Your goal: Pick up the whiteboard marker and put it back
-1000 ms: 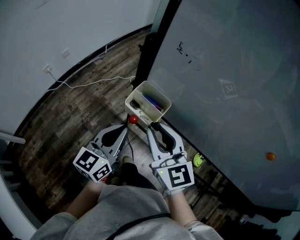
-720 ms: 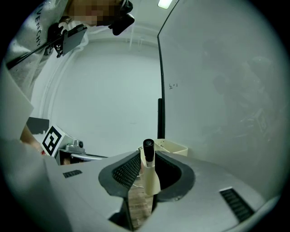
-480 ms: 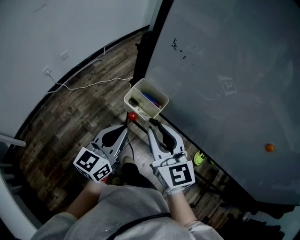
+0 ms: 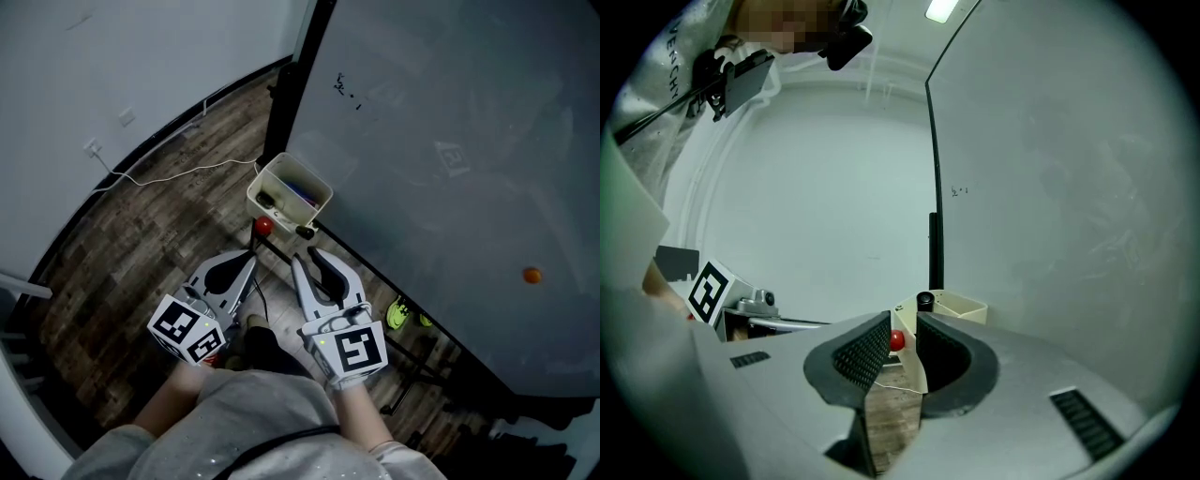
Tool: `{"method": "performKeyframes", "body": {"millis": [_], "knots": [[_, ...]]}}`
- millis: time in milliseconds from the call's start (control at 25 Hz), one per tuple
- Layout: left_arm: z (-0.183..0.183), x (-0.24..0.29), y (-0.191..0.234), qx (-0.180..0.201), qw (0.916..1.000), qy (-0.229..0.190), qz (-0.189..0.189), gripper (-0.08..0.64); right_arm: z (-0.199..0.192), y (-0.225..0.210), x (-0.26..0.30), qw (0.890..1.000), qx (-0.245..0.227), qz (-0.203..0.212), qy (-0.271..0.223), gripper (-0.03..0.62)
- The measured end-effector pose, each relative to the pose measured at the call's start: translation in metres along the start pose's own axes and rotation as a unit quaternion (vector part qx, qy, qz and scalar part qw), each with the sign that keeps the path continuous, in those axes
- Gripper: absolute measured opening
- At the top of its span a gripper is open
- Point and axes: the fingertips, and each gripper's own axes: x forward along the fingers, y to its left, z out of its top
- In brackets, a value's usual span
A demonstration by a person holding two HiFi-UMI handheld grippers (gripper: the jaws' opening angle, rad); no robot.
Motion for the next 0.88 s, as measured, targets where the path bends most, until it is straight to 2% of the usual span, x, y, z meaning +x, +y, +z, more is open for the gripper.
{"method": "performKeyframes", "body": {"millis": [880], "knots": [[0.013,-0.036,-0.025,0.012,0.9998,-0.017,-0.009,0.011,0.016,0.047,-0.019,0.999,-0.017,0.034,-0.006,0.026]]}}
